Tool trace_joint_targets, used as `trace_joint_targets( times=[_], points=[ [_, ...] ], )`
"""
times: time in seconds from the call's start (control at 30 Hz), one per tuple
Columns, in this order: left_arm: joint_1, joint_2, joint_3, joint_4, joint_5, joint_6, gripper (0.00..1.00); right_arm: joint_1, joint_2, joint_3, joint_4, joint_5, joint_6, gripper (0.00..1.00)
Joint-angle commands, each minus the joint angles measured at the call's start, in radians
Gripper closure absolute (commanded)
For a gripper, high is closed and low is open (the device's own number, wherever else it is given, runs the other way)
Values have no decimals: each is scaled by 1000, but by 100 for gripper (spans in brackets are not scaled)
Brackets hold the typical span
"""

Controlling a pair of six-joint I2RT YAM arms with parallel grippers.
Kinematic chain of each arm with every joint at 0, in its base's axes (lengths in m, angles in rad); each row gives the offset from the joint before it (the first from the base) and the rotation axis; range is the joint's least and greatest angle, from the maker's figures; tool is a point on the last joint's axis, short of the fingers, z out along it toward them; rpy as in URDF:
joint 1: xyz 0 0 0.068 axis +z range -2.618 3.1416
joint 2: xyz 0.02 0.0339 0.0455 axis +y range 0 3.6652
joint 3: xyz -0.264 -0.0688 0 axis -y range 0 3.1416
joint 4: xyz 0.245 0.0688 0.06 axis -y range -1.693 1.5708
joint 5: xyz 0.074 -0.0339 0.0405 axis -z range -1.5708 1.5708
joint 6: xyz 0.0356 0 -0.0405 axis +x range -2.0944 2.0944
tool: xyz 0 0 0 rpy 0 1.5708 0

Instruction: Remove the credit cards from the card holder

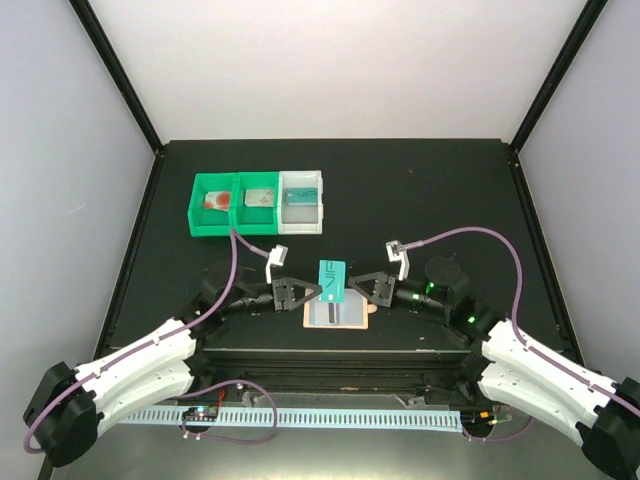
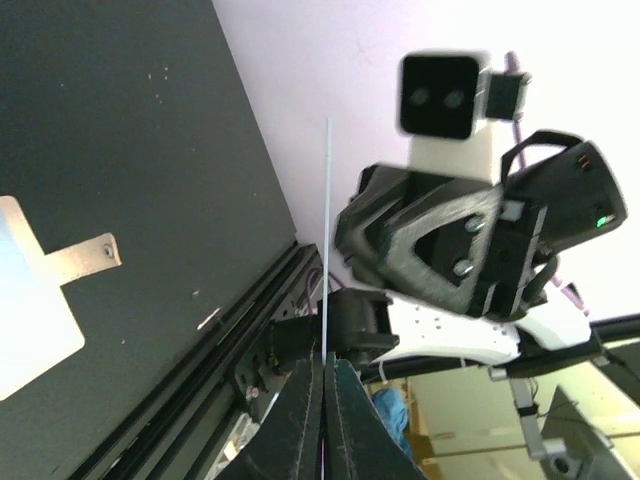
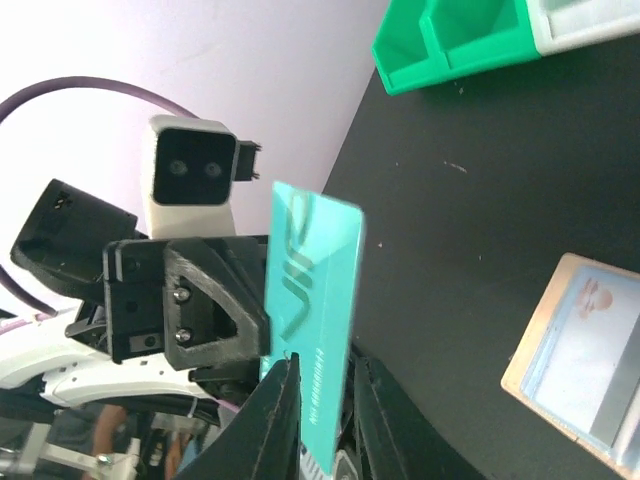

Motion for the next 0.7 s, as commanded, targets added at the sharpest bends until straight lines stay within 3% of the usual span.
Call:
trace_joint_targets(
  times=[0.0, 0.3, 0.67],
  points=[
    [5, -47, 37, -143, 55, 111, 99, -5, -32, 125, -191, -16, -206, 83],
    [7, -88, 114, -422, 205, 339, 98, -6, 105, 451, -583, -114, -588, 81],
    [7, -93, 165, -540, 309, 480, 98, -5, 263, 521, -675, -383, -727, 76]
  ],
)
